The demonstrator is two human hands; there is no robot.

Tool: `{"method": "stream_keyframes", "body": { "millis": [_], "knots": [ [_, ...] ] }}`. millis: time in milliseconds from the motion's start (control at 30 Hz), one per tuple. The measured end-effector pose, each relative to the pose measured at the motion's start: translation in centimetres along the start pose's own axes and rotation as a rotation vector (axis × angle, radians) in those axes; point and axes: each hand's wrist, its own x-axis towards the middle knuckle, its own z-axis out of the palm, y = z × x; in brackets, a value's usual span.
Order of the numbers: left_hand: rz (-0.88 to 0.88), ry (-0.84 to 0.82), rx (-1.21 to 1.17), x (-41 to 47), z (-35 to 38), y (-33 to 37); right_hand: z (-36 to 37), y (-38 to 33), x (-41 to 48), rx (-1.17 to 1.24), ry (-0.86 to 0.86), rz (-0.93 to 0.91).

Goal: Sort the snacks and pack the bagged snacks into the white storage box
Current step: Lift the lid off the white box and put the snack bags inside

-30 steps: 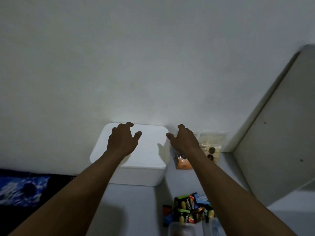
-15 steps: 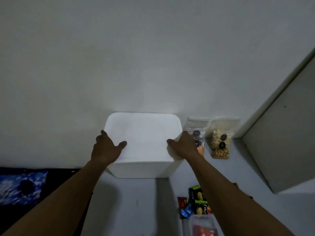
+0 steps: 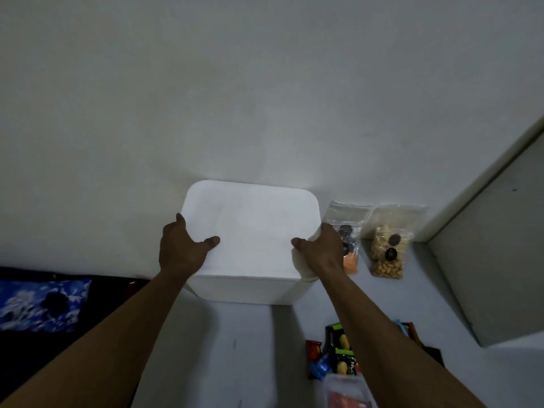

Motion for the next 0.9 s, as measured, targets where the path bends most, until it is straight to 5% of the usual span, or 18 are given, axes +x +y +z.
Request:
{"method": "stream_keyframes", "body": {
  "millis": [567, 900],
  "knots": [
    [0.056, 0.134, -0.129, -2.9, -5.5, 3.2, -4.8, -3.9, -2.9, 0.072, 0.038, -0.227],
    [0.117, -0.079, -0.392, -9.9, -13.1, -2.6, -6.3, -3.0, -14.1, 0.064, -0.016, -0.201]
  ]
}}
